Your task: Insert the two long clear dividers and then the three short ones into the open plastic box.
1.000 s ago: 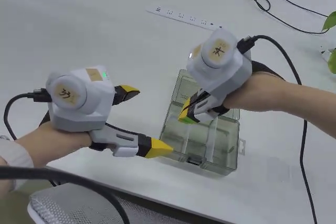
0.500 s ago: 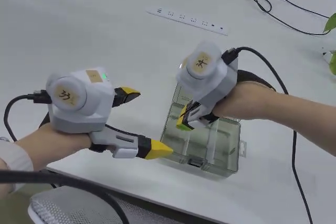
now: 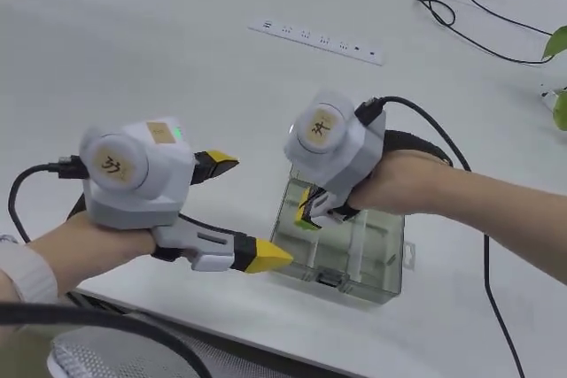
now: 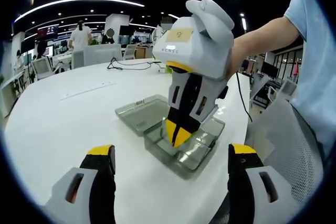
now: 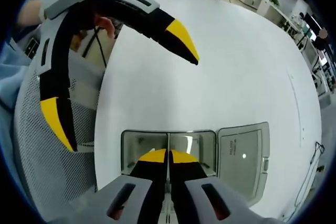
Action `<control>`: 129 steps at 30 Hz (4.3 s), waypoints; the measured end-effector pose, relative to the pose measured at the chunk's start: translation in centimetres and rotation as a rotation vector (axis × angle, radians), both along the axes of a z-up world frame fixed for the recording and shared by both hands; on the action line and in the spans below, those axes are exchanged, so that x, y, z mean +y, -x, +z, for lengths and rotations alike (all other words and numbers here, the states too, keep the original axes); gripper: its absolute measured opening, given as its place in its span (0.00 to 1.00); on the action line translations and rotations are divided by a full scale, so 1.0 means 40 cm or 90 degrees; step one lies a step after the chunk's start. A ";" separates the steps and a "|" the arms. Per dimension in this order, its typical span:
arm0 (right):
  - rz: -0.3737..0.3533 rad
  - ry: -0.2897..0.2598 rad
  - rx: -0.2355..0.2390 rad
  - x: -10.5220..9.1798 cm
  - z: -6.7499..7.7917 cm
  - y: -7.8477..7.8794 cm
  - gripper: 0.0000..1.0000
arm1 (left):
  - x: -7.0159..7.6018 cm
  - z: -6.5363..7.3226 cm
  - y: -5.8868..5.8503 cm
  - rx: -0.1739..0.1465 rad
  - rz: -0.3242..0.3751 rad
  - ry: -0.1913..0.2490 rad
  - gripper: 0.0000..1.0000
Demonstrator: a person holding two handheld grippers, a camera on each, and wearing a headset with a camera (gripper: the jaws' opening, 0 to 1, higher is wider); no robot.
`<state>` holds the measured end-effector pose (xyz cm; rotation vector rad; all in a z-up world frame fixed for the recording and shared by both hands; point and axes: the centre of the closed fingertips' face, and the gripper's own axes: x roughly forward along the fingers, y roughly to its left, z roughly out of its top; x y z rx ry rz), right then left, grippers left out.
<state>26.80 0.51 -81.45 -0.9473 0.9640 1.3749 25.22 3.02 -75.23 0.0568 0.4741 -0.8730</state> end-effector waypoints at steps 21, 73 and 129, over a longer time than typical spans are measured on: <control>0.032 -0.176 -0.002 -0.012 0.080 0.033 0.71 | -0.005 0.007 0.006 0.004 -0.002 0.009 0.90; -0.227 -0.120 -0.078 -0.593 0.034 0.025 0.89 | -0.049 0.031 0.015 0.000 -0.045 -0.005 0.97; -0.030 0.041 -0.028 -0.612 -0.083 0.015 0.32 | -0.035 0.029 0.024 0.006 -0.020 0.012 0.93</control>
